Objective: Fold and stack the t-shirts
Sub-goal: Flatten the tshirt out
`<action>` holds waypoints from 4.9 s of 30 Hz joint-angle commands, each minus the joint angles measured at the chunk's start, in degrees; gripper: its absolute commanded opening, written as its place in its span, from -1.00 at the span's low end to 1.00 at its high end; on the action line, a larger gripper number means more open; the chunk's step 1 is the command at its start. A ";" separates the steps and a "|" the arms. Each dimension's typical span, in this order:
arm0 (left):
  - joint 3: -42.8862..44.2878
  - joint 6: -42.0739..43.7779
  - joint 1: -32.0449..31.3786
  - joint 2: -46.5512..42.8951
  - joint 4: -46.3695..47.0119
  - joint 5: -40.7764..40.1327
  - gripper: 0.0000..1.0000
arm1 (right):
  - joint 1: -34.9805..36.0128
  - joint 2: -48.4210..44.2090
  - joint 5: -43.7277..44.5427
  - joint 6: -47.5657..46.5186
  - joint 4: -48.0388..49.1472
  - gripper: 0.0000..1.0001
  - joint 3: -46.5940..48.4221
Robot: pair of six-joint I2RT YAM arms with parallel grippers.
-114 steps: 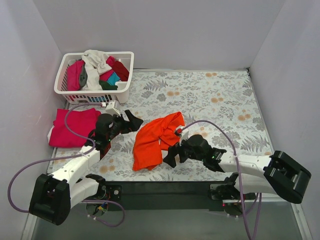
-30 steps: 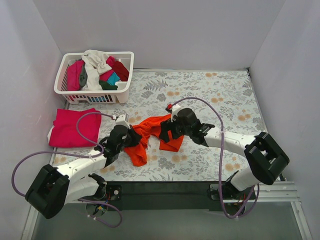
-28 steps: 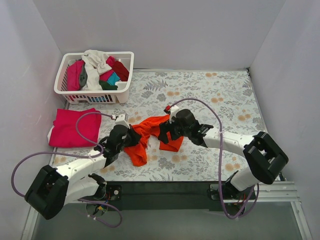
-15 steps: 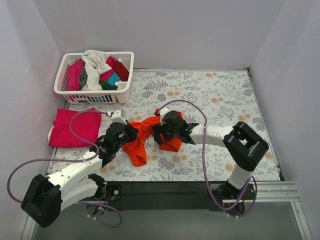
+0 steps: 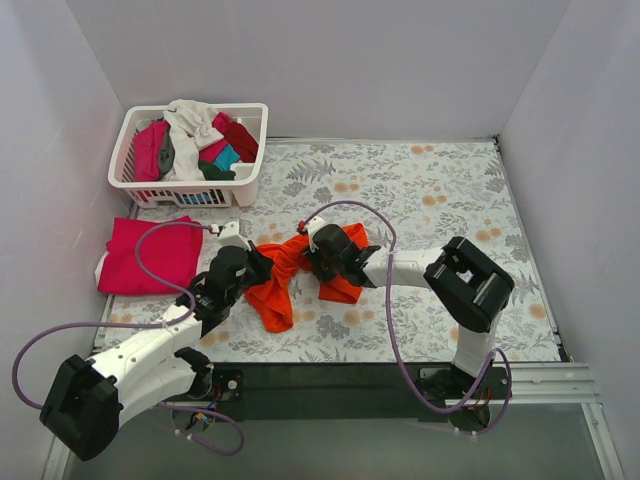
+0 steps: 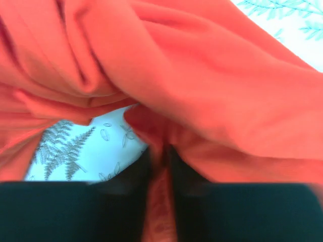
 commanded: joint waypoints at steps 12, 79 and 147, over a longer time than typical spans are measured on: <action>11.54 6.75 0.75 -0.43 1.72 -12.07 -1.00 | -4.62 -20.68 22.63 -3.61 -12.03 -0.97 -3.31; 12.26 6.49 22.73 32.44 14.30 0.23 -0.10 | -23.62 -33.47 19.21 -1.68 -15.90 -0.97 -13.95; 64.31 -0.54 25.19 -8.18 -8.82 41.54 -1.00 | -24.41 -64.94 5.23 -15.12 -38.76 -0.97 39.59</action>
